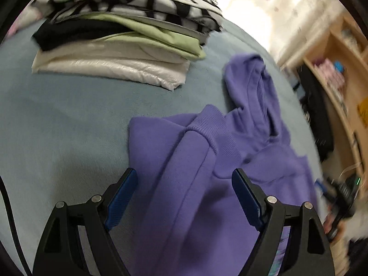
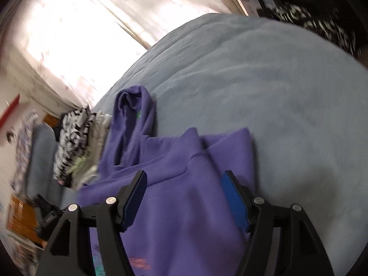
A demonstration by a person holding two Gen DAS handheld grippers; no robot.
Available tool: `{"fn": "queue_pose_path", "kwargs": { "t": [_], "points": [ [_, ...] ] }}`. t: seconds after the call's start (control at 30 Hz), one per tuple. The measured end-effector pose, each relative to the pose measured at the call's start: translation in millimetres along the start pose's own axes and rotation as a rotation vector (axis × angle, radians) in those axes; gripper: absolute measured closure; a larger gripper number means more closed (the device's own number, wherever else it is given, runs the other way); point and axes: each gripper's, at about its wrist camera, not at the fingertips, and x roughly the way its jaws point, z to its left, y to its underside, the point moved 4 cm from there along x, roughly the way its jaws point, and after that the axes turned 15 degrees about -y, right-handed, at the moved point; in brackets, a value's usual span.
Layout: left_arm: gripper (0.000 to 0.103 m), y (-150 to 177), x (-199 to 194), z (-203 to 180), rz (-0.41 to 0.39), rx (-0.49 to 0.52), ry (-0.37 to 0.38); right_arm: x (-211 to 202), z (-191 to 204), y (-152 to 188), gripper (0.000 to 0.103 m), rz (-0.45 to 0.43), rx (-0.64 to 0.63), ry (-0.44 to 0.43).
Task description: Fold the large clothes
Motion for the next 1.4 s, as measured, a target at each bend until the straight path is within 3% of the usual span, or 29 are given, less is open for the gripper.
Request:
{"fn": "queue_pose_path", "kwargs": {
  "t": [0.13,0.3,0.57,0.6,0.63,0.7,0.73,0.8,0.87,0.93,1.03,1.17,1.3,1.37,1.4],
  "points": [
    [0.021,0.3,1.4,-19.5,-0.034,0.179,-0.059,23.2,-6.5,-6.3,0.035,0.076,-0.065,0.048],
    [0.021,-2.8,-1.9,-34.0,-0.074,0.326,-0.150,47.8,-12.7,-7.0,0.035,0.135,-0.092,0.060],
    [0.022,-10.4,13.9,-53.2,-0.159,0.516,-0.429,67.9,-4.7,4.0,0.035,0.184,-0.205,0.131],
    [0.033,-11.4,18.0,-55.4,-0.168,0.531,-0.471,67.4,-5.1,4.1,0.035,0.182,-0.208,0.131],
    [0.057,-10.9,22.1,-58.5,-0.160,0.545,-0.484,67.1,-5.5,4.3,0.035,0.180,-0.209,0.129],
    [0.089,-6.6,26.2,-61.0,-0.119,0.555,-0.447,66.9,-6.0,5.1,0.043,0.175,-0.217,0.131],
    [0.091,-5.2,24.6,-63.2,-0.138,0.559,-0.472,67.9,-4.9,5.3,0.049,0.174,-0.226,0.140],
    [0.095,-2.6,17.3,-67.4,-0.190,0.571,-0.506,68.3,-2.9,7.2,0.074,0.179,-0.242,0.154],
    [0.096,-5.0,3.7,-65.2,-0.240,0.527,-0.506,64.7,1.7,7.8,0.093,0.159,-0.279,0.211],
    [0.096,-13.7,-15.0,-53.3,-0.271,0.423,-0.460,54.6,9.6,7.0,0.094,0.120,-0.298,0.212],
    [0.096,-23.1,-28.2,-41.1,-0.289,0.305,-0.381,19.9,27.0,-2.0,0.094,-0.032,-0.303,0.154],
    [0.096,-33.2,-14.7,-29.0,-0.259,0.158,-0.307,9.9,32.6,-11.5,0.094,-0.116,-0.293,0.148],
    [0.095,-35.3,34.4,-5.4,-0.125,-0.049,-0.213,51.7,3.0,-13.1,0.094,-0.027,-0.224,0.246],
    [0.093,-30.0,45.6,-1.3,-0.110,-0.071,-0.199,70.6,-21.5,-7.4,0.094,0.035,-0.135,0.265],
    [0.092,-29.3,44.5,-1.7,-0.124,-0.065,-0.198,71.7,-26.7,-7.4,0.093,0.023,-0.113,0.259]
  ]
}}
